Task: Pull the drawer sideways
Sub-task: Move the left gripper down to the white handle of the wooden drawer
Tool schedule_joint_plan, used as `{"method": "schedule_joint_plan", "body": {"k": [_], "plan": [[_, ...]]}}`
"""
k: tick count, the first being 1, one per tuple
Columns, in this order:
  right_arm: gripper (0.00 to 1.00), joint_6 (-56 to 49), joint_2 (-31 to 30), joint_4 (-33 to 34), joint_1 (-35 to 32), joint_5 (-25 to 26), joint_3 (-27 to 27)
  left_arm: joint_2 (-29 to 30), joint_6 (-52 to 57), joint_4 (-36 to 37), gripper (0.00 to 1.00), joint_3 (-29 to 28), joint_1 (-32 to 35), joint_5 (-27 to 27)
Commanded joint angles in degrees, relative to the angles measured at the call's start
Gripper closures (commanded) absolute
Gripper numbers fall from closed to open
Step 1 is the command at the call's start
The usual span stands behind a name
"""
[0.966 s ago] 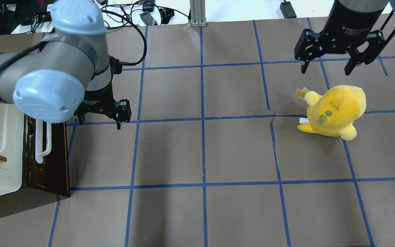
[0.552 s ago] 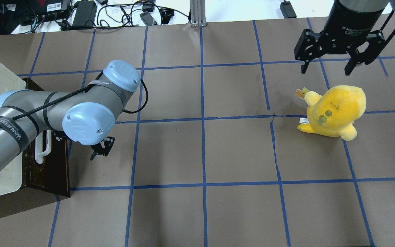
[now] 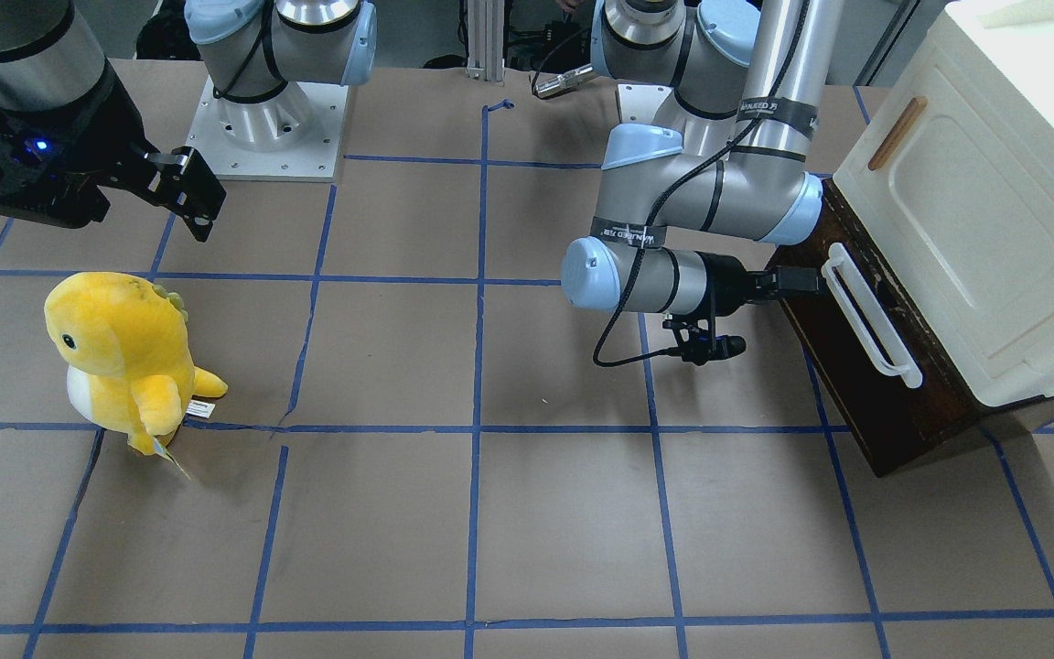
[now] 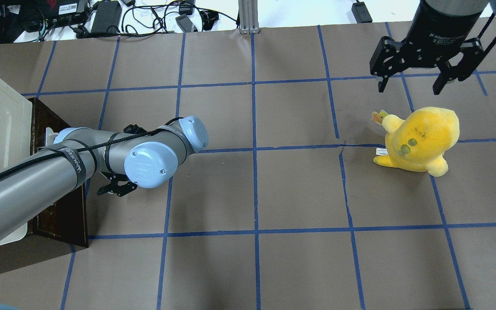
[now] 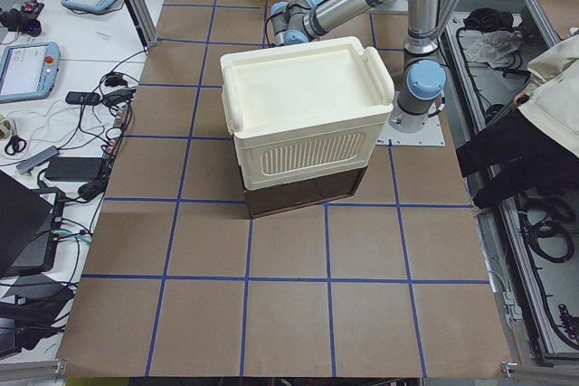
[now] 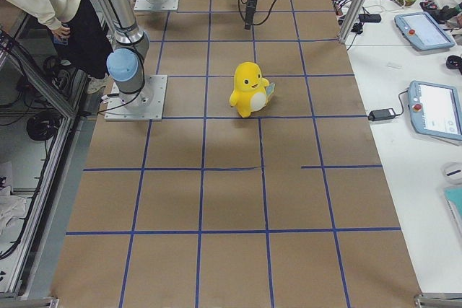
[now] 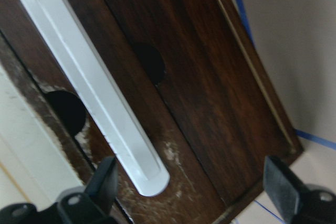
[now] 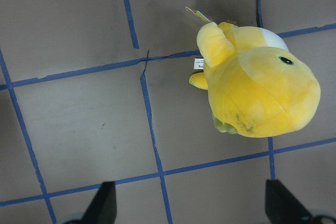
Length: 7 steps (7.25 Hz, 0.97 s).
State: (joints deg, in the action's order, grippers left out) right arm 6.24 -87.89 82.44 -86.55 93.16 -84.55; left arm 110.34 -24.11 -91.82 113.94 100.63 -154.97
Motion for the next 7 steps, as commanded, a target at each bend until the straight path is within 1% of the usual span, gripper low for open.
{"method": "schedule_joint_plan", "body": {"k": [1, 3, 4, 5, 7], "plan": [[0.0, 0.0, 0.0, 0.0, -0.03, 0.0, 0.0, 2.94, -6.54, -3.18, 0.0, -0.47, -0.17, -8.49], [0.0, 0.0, 0.0, 0.0, -0.03, 0.0, 0.0, 4.35, -7.62, -3.1, 0.0, -3.27, -1.57, -9.21], [0.0, 0.0, 0.0, 0.0, -0.03, 0.0, 0.0, 4.79, -8.05, -3.19, 0.0, -3.38, -1.75, -9.99], [0.0, 0.0, 0.0, 0.0, -0.03, 0.0, 0.0, 5.4, -10.49, -5.45, 0.0, -3.12, -1.84, -13.22], [0.0, 0.0, 0.0, 0.0, -0.03, 0.0, 0.0, 5.67, -11.31, -5.82, 0.0, -2.94, -2.36, -14.05]]}}
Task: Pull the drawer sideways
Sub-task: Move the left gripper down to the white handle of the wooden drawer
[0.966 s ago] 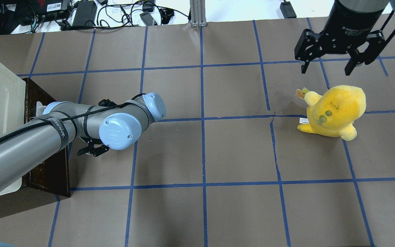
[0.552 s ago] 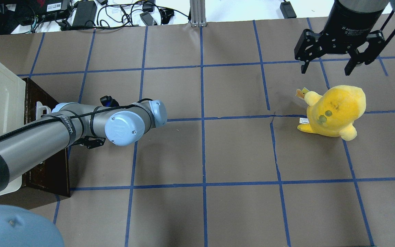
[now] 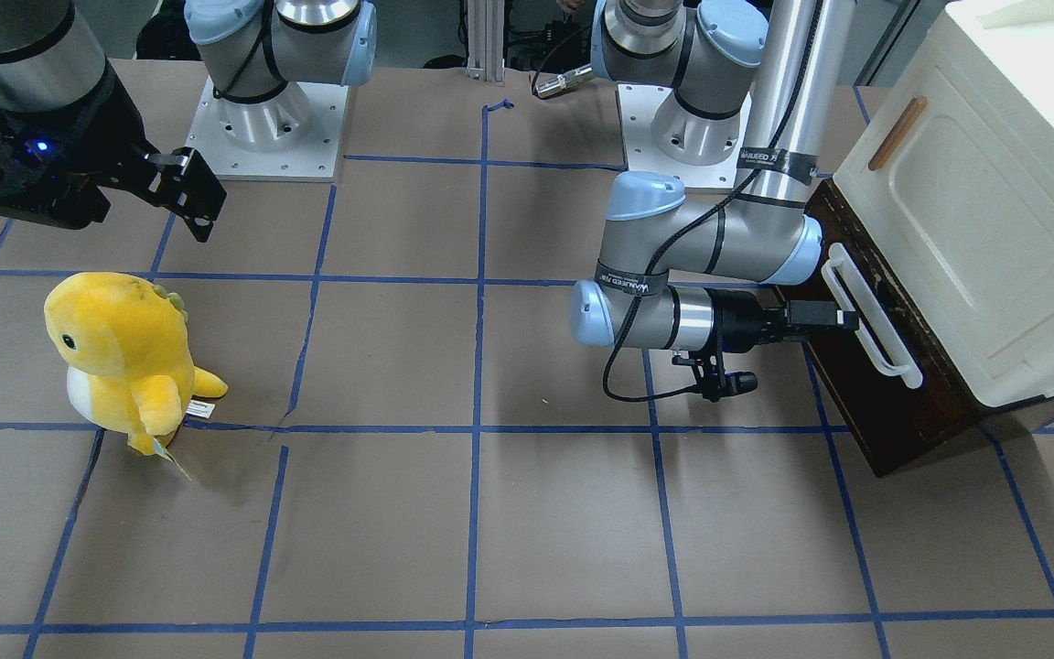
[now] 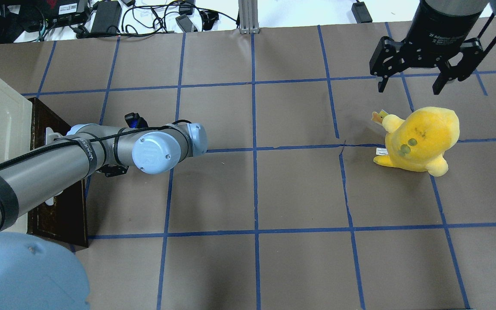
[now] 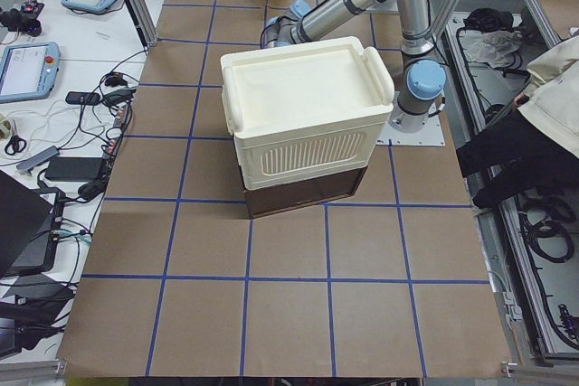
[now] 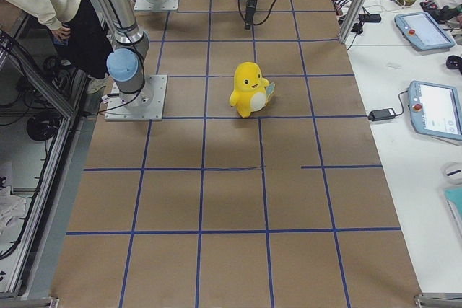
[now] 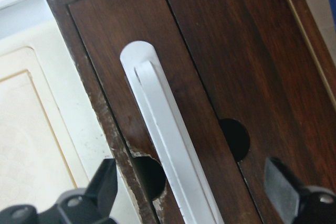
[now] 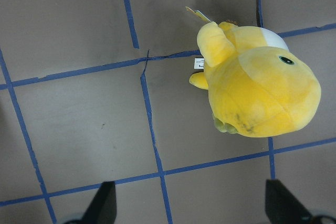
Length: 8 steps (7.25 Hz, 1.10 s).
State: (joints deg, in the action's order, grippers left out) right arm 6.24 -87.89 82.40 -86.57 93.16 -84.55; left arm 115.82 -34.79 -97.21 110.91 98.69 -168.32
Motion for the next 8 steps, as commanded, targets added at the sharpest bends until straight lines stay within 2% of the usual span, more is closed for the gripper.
{"method": "schedule_joint_plan", "body": {"k": [1, 3, 4, 5, 6, 7, 8], "plan": [[0.0, 0.0, 0.0, 0.04, 0.0, 0.0, 0.0, 0.1, -1.15, -1.05, 0.0, 0.18, -1.73, -0.61], [0.0, 0.0, 0.0, -0.05, 0.0, 0.0, 0.0, 0.1, -2.12, -3.25, 0.0, 0.1, -3.41, -0.61], [0.0, 0.0, 0.0, 0.04, 0.0, 0.0, 0.0, 0.1, -2.04, -3.25, 0.04, -0.08, -3.41, -0.61], [0.0, 0.0, 0.0, 0.04, 0.09, 0.0, 0.0, 0.02, -2.03, -3.86, 0.32, -0.08, -3.5, -0.61], [0.0, 0.0, 0.0, 0.04, 0.0, 0.0, 0.0, 0.02, -2.03, -4.04, 0.35, -0.17, -3.5, -0.61], [0.0, 0.0, 0.0, 0.04, 0.0, 0.0, 0.0, 0.02, -2.03, -4.13, 0.49, -0.17, -3.5, -0.61], [0.0, 0.0, 0.0, 0.04, 0.0, 0.0, 0.0, -0.25, -2.03, -5.35, 0.5, -0.34, -3.5, -0.61]]}}
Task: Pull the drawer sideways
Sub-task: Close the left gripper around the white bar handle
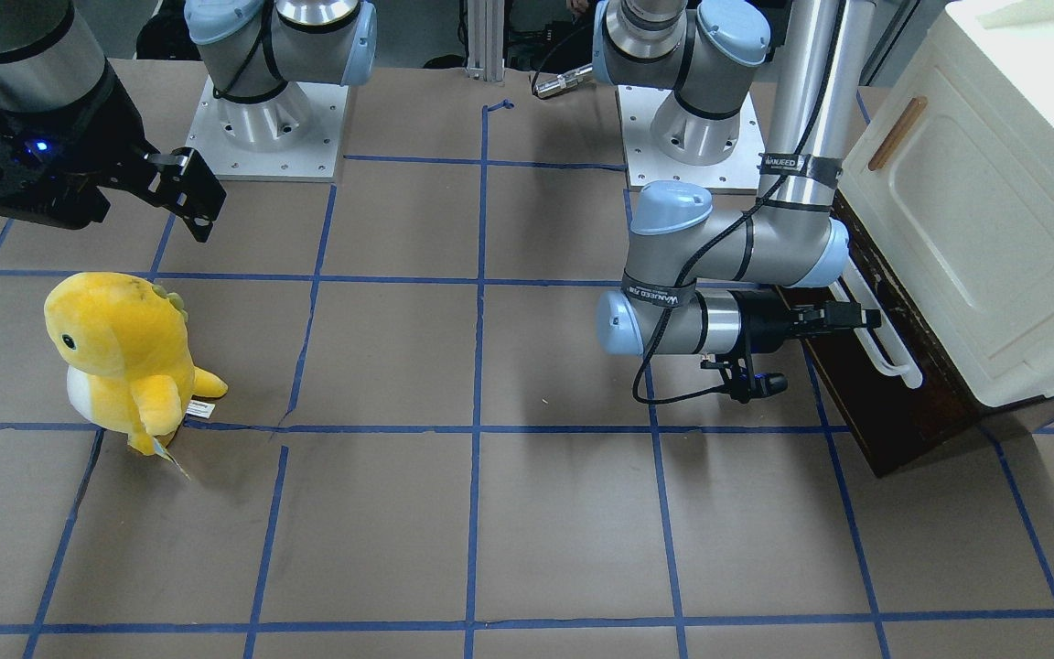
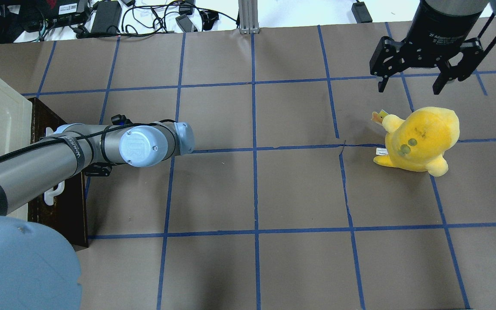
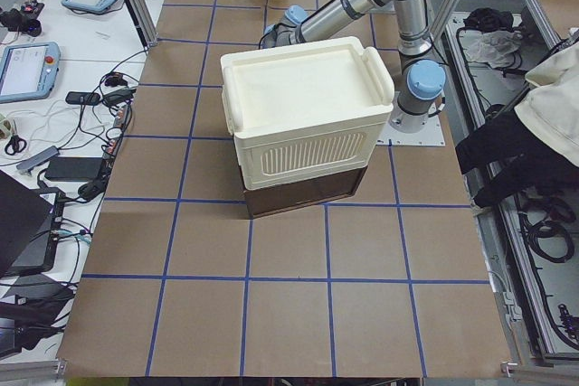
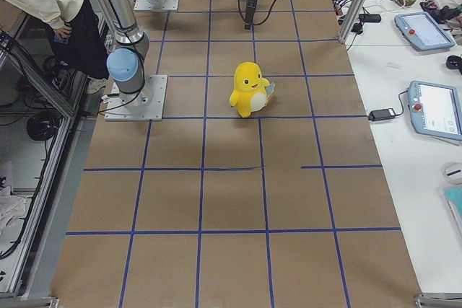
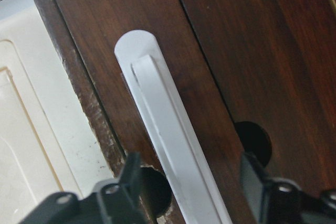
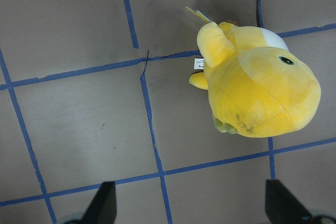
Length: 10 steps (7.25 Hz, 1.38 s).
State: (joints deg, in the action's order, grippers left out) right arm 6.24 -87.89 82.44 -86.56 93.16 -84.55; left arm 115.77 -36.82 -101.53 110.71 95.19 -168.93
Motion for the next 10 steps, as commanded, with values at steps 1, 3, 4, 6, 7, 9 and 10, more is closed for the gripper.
{"method": "schedule_joint_plan", "body": {"k": [1, 3, 4, 6, 7, 9, 10], "plan": [[0.0, 0.0, 0.0, 0.0, -0.02, 0.0, 0.0, -0.54, 0.0, -1.91, 0.5, -0.14, -0.01, 0.0], [0.0, 0.0, 0.0, 0.0, -0.02, 0.0, 0.0, -0.55, 0.0, -1.91, 0.59, -0.14, -0.01, 0.0], [0.0, 0.0, 0.0, 0.0, -0.02, 0.0, 0.0, -0.9, 0.35, -1.91, 0.67, -0.14, 0.08, 0.52], [0.0, 0.0, 0.0, -0.08, -0.02, 0.0, 0.0, -0.64, 0.35, -1.91, 0.71, -0.14, 0.52, 0.53], [0.0, 0.0, 0.0, 0.0, -0.02, 0.0, 0.0, -0.55, 0.35, -1.83, 0.71, -0.23, 0.61, 0.53], [0.0, 0.0, 0.0, 0.0, -0.02, 0.0, 0.0, -0.28, 0.35, -1.83, 0.71, -0.23, 1.05, 0.44], [0.0, 0.0, 0.0, 0.0, -0.02, 0.0, 0.0, -0.11, 0.35, -1.83, 0.7, -0.23, 1.83, 0.27]]}}
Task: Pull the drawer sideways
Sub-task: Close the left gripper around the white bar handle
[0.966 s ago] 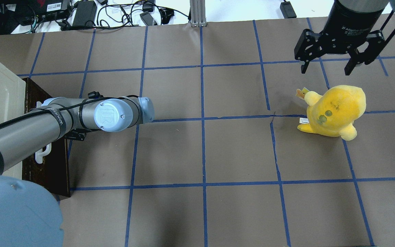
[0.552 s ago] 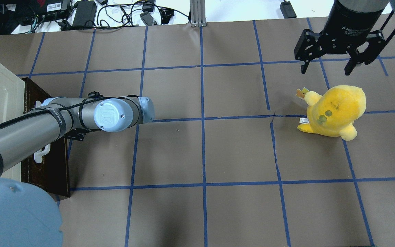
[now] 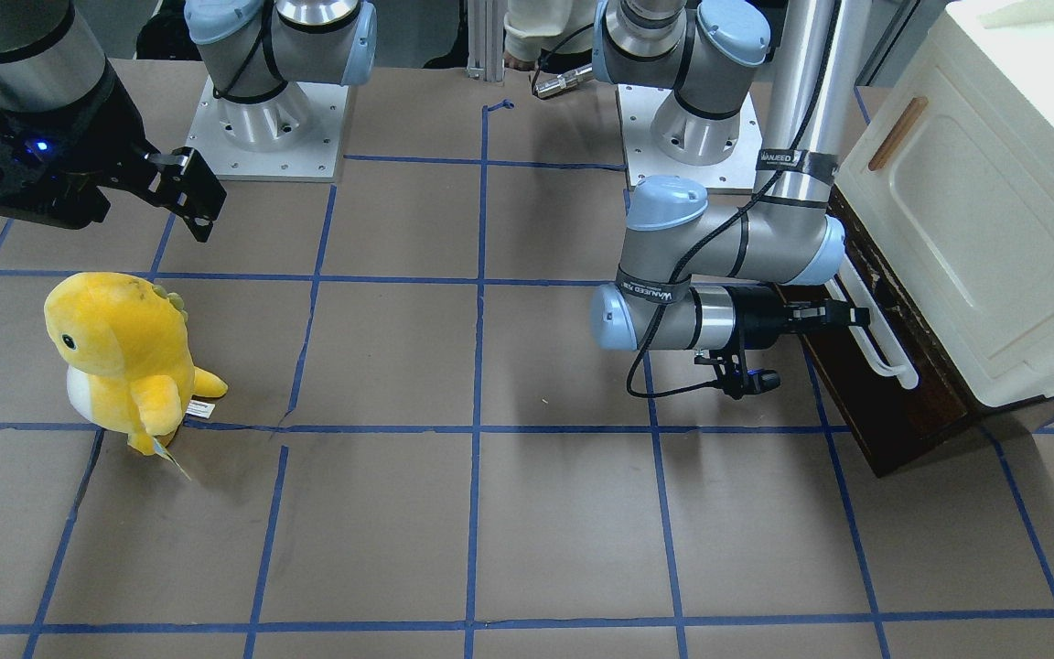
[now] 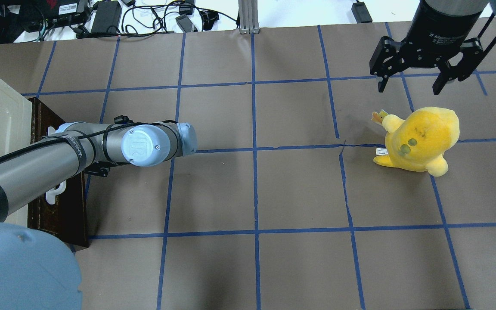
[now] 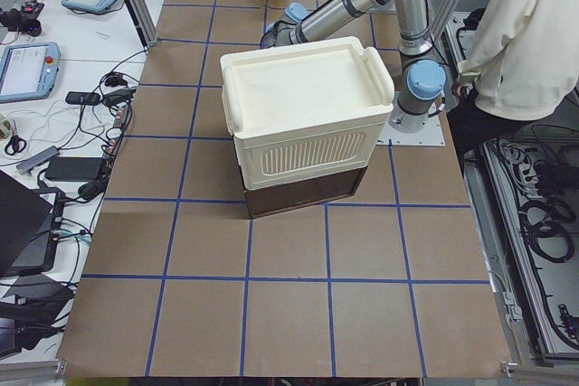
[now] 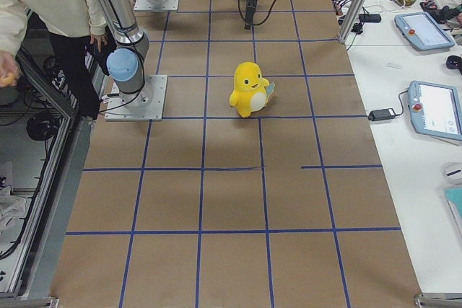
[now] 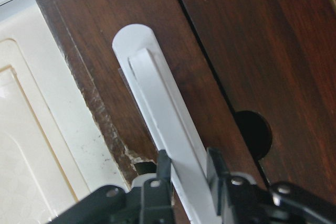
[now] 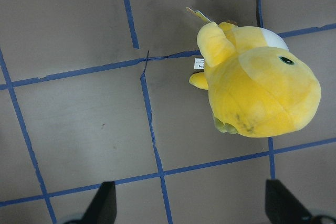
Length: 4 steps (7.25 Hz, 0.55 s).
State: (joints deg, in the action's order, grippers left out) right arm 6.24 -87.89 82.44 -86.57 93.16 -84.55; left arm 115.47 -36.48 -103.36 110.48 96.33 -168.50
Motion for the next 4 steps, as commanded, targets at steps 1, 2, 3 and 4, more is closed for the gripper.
{"method": "schedule_joint_plan", "body": {"k": [1, 2, 3, 4], "plan": [[0.0, 0.0, 0.0, 0.0, 0.09, 0.0, 0.0, 0.28, 0.0, 0.09, 0.7, -0.18, 1.31, -0.17], [0.0, 0.0, 0.0, -0.08, 0.0, 0.0, 0.0, 0.28, 0.0, 0.18, 0.7, -0.18, 1.92, -0.17], [0.0, 0.0, 0.0, 0.0, 0.0, 0.0, 0.0, 0.36, 0.0, 0.18, 0.7, -0.35, 2.8, -0.25], [0.0, 0.0, 0.0, 0.0, 0.0, 0.0, 0.0, 0.37, 0.17, 0.01, 0.7, -0.7, 3.07, -0.25]]}}
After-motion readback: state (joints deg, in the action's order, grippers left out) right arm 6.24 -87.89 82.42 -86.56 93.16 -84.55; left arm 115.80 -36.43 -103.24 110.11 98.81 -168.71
